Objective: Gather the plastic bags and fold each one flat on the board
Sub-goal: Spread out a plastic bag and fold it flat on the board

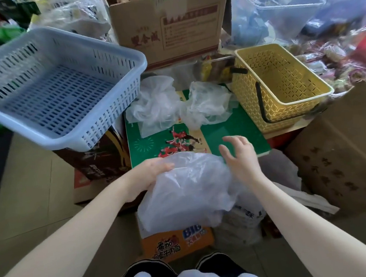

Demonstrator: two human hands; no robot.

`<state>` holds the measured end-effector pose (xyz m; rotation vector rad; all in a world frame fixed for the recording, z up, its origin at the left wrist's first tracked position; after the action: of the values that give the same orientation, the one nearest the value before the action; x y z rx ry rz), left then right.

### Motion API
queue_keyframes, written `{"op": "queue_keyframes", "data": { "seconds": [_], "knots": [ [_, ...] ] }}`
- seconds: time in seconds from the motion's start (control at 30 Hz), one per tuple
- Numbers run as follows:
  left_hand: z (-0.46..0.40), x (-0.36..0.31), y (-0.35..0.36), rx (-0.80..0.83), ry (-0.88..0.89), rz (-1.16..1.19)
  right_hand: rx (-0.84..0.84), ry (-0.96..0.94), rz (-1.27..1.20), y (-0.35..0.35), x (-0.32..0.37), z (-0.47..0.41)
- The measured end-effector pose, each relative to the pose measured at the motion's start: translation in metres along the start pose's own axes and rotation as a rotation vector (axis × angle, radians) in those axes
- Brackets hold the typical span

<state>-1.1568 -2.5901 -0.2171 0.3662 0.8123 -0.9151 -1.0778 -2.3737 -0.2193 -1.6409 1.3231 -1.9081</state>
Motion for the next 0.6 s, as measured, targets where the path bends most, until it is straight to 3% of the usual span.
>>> {"op": "queue_keyframes", "data": {
  "seconds": [0.1, 0.17, 0.23, 0.37, 0.6],
  "knots": [
    [0.014, -0.012, 0.001, -0.023, 0.11, -0.054, 0.246, -0.304, -0.245, 0.014, 0.072, 0.006],
    [0.021, -0.018, 0.0, -0.052, 0.174, -0.025, 0.387, -0.378, -0.284, 0.025, 0.095, 0.012],
    [0.027, -0.021, -0.002, -0.047, 0.227, 0.047, 0.376, -0.394, -0.279, 0.033, 0.1, 0.014],
    [0.026, -0.012, -0.003, -0.017, 0.229, 0.228, 0.273, -0.18, -0.572, 0.032, 0.076, 0.013],
    [0.021, -0.007, 0.006, -0.2, 0.251, 0.091, 0.208, 0.098, -0.794, 0.025, 0.029, 0.027]
  ]
}}
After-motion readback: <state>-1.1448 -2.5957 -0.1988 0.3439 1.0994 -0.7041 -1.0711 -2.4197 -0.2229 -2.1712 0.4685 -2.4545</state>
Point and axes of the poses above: each hand's wrist, its own z-axis away from the middle knuckle, its own y-axis out of the palm, x = y × z, the point moved 5 cm from there along -z, towards the middle knuckle, and after that the axes turned 8 degrees about -y, right-handed, at the moved point
